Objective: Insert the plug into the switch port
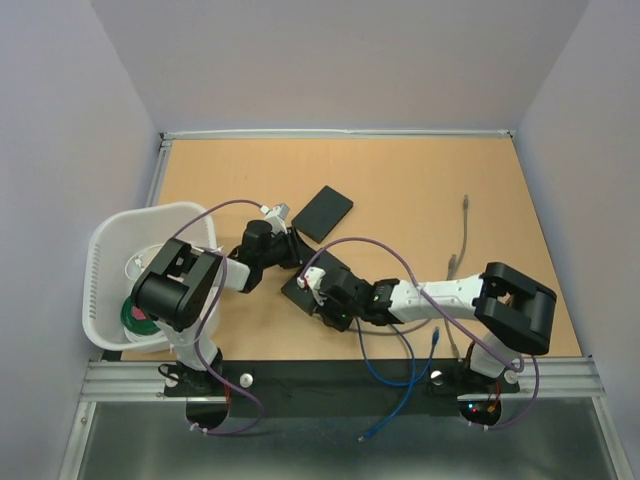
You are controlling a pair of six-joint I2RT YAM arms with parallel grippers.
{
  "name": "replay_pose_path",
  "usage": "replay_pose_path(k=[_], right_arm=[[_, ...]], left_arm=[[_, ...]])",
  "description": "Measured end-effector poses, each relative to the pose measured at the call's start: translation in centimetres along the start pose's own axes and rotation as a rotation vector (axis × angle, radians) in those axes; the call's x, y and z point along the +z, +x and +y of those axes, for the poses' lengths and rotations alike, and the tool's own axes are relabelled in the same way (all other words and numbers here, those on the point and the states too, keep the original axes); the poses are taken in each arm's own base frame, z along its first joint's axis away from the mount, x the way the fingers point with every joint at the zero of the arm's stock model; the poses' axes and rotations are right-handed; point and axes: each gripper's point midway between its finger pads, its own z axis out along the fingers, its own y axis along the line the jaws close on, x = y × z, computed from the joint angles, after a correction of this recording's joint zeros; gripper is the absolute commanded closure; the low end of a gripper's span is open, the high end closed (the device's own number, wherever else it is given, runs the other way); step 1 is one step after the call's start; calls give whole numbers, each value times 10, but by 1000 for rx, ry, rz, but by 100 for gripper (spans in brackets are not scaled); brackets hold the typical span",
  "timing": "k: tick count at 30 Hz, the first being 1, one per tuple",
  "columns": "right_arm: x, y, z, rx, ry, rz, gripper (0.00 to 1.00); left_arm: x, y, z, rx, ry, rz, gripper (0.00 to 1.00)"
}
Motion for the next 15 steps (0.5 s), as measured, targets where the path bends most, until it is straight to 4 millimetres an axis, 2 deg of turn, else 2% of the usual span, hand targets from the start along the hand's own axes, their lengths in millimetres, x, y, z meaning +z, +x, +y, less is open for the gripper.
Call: replay_pose_path(k=[2,5,9,10,12,15], right_arm=[[-3,2,2,14,-11,-2,100],[-10,1,7,35,-31,-20,100],[-19,-6,13,64,-57,-65,100],[-23,-9,15,72,-65,-79,99],[-28,-17,18,82,-76,-108,100],[-36,-30,21,92,-92,-155,100]], left_arm=[[-2,1,-1,-3,-5,6,65],[-9,3,-1,-14,-29,23,60],[-24,9,5,-24,-109,57,44],[-28,8,5,-22,-127,62,36],[-36,2,5,-8,-170,56,28],[-45,-17,-4,21,-192,13,26]])
